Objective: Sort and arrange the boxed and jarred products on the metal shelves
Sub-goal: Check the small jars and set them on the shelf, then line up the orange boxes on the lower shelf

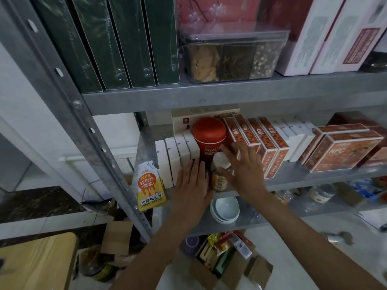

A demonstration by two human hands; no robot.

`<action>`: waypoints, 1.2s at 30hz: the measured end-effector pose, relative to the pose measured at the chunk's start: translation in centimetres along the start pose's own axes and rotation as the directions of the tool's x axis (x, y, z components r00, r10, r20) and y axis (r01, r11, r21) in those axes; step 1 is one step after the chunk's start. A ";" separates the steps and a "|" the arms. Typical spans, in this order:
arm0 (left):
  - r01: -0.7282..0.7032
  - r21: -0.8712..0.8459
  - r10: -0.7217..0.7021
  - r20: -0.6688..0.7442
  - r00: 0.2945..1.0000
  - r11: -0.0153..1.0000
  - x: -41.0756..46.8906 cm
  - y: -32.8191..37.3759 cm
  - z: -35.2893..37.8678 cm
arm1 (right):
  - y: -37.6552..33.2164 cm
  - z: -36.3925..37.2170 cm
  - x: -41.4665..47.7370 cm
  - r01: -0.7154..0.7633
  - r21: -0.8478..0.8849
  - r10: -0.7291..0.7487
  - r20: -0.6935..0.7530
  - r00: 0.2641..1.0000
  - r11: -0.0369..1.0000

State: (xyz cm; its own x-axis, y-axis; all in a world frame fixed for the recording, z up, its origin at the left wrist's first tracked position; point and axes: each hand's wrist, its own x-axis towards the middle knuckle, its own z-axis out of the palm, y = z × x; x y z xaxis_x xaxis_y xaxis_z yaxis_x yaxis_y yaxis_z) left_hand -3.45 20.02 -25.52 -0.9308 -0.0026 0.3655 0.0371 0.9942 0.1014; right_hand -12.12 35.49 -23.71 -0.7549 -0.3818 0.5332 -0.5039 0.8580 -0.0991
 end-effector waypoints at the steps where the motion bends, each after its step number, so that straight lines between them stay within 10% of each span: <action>1: -0.010 -0.023 0.010 -0.011 1.000 1.000 0.2 0.1 -0.1 | 0.2 -0.1 0.1 -0.063 -0.012 0.063 -0.049 0.997 0.998; 8: -0.202 -0.006 0.201 0.143 0.969 0.979 2.6 0.8 0.5 | 1.0 0.8 -0.6 -0.280 0.008 0.280 -0.032 0.960 0.960; 15: -0.201 0.004 0.197 0.176 0.964 0.980 2.8 0.8 1.1 | -1.2 2.0 -2.0 -0.468 0.485 0.573 -0.087 0.815 0.739; 24: -0.227 0.090 0.226 0.025 0.974 0.970 2.4 0.7 0.9 | -2.0 0.0 -4.6 -0.426 0.578 0.636 -0.221 0.740 0.696; 31: -0.213 0.013 0.204 0.237 0.950 0.977 3.0 0.9 0.2 | -1.3 -6.7 -7.2 -0.217 0.679 0.601 -0.399 0.692 0.701; 36: -0.116 -0.426 0.137 0.019 0.990 0.897 2.7 3.5 -2.4 | 2.0 -11.0 -8.5 -0.146 0.856 0.755 -0.342 0.560 0.496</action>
State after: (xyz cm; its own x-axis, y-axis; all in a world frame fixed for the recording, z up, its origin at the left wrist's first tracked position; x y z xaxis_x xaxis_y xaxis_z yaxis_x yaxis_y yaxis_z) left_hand -4.90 23.24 -21.93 -0.9237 0.1362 0.3582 0.2963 0.8465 0.4423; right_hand -2.10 44.23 -19.25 -0.6594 0.5512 0.5112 -0.4992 0.1874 -0.8460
